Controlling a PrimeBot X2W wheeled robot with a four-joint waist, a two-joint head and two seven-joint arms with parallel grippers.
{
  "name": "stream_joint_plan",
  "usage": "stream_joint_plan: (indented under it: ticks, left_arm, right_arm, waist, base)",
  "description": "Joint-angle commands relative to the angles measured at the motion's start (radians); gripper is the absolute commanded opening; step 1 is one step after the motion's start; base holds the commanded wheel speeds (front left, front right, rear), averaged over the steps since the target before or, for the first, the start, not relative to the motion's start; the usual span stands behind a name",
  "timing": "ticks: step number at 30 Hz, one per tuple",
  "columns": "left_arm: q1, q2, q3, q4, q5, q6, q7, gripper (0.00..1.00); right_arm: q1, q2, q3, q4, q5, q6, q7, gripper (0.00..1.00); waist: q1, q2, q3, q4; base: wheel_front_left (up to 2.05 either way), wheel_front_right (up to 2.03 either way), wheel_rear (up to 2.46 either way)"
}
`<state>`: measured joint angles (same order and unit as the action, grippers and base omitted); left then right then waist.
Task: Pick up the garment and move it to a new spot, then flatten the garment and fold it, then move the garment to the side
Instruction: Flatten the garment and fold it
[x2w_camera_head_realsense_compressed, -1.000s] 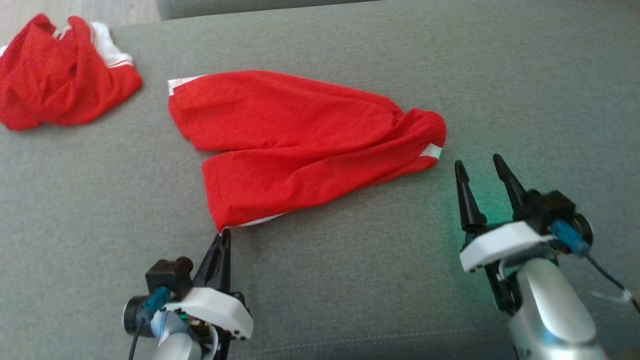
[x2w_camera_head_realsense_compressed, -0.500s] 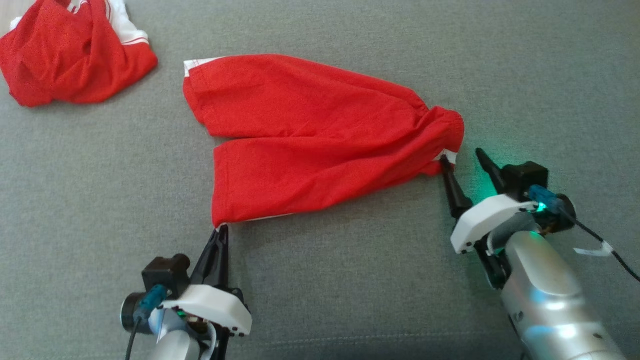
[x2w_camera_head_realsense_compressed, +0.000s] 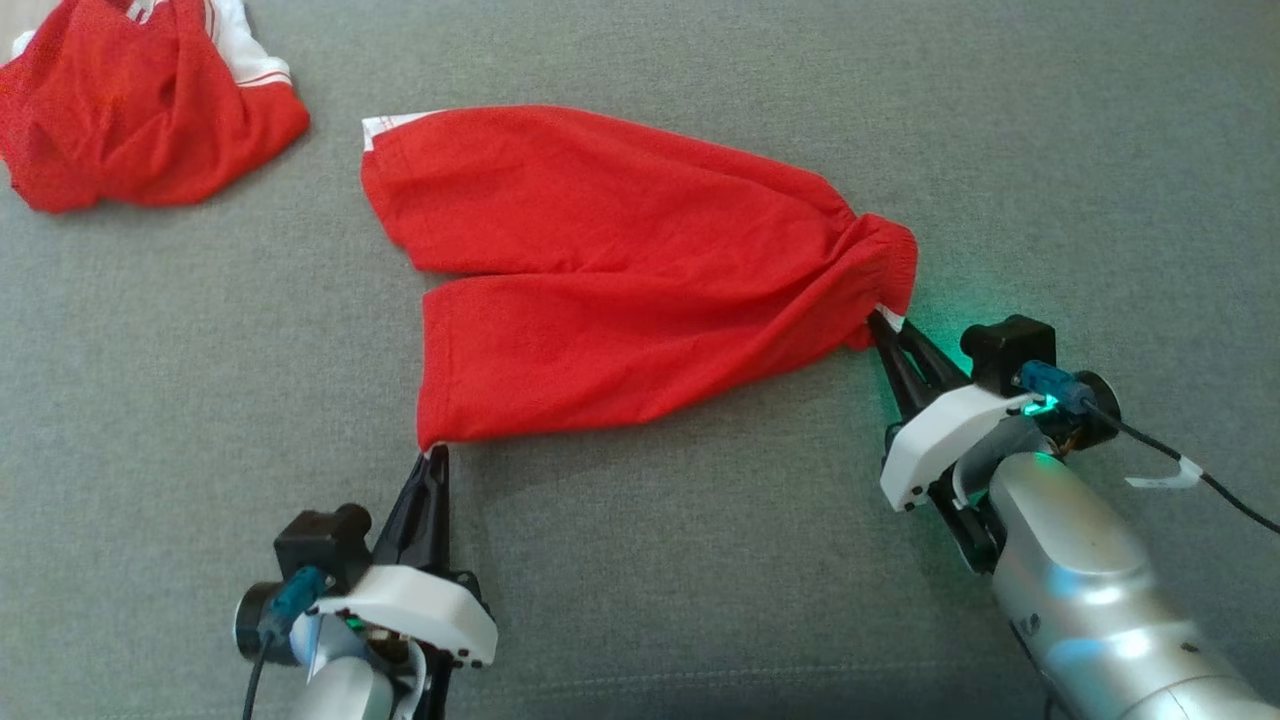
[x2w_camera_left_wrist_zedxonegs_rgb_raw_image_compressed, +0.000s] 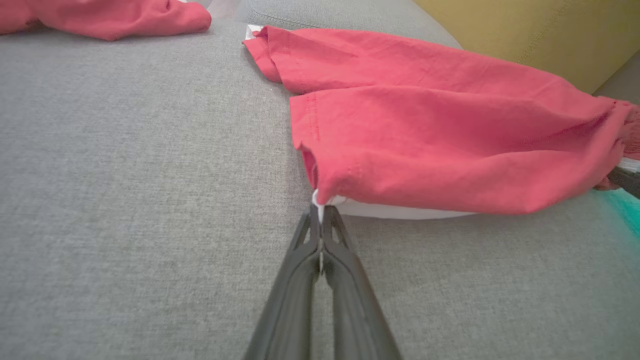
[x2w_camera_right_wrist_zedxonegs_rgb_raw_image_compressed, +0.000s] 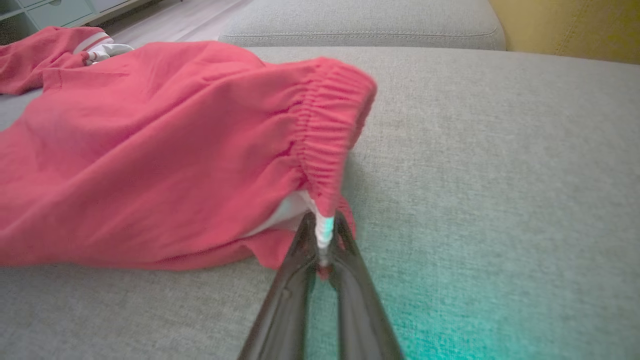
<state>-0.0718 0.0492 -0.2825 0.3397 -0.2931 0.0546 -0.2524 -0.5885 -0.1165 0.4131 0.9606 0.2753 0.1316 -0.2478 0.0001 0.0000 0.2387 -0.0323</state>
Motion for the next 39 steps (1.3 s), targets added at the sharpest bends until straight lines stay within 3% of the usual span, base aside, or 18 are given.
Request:
stream_joint_plan:
  ticks: [1, 10, 18, 24, 33, 37, 39]
  left_arm:
    - [-0.038, 0.001, 0.032, -0.034, 0.003, 0.007, -0.009, 0.00]
    - [-0.053, 0.001, 0.079, -0.159, 0.027, -0.002, -0.009, 0.00]
    - [-0.076, 0.008, 0.129, -0.340, 0.063, -0.034, -0.009, 0.00]
    - [-0.105, 0.057, 0.151, -0.505, 0.079, -0.064, -0.003, 0.00]
    - [-0.221, 0.155, 0.160, -0.788, 0.097, -0.100, 0.164, 0.00]
    - [-0.311, 0.198, 0.152, -0.814, 0.103, -0.124, 0.242, 0.00]
    - [-0.393, 0.216, 0.147, -0.764, 0.084, -0.139, 0.290, 0.00]
  right_arm:
    - [-0.034, -0.009, 0.028, -0.022, 0.014, -0.001, -0.013, 0.00]
    - [-0.012, -0.064, 0.076, -0.182, 0.076, -0.001, -0.014, 0.00]
    - [0.044, -0.152, 0.077, -0.424, 0.094, -0.001, -0.014, 0.00]
    - [0.113, -0.224, 0.034, -0.693, 0.108, -0.001, 0.005, 0.00]
    - [0.238, -0.282, -0.130, -1.173, 0.087, -0.001, 0.175, 0.00]
    - [0.251, -0.286, -0.171, -1.293, 0.081, -0.001, 0.258, 0.00]
    - [0.218, -0.278, -0.165, -1.306, 0.100, -0.001, 0.298, 0.00]
  waist:
    - [-0.0001, 0.0000, 0.000, -0.001]
    - [-0.0001, 0.0000, -0.034, -0.011]
    - [-0.0001, 0.0000, -0.109, -0.042]
    - [-0.0001, 0.0000, -0.181, -0.075]
    - [-0.0001, 0.0000, -0.215, -0.106]
    - [-0.0001, 0.0000, -0.184, -0.107]
    - [-0.0001, 0.0000, -0.135, -0.103]
  base:
    - [0.00, 0.00, 0.00]
    - [0.00, 0.00, 0.00]
    - [0.00, 0.00, 0.00]
    - [0.00, 0.00, 0.00]
    - [0.00, 0.00, 0.00]
    - [0.00, 0.00, 0.00]
    - [0.00, 0.00, 0.00]
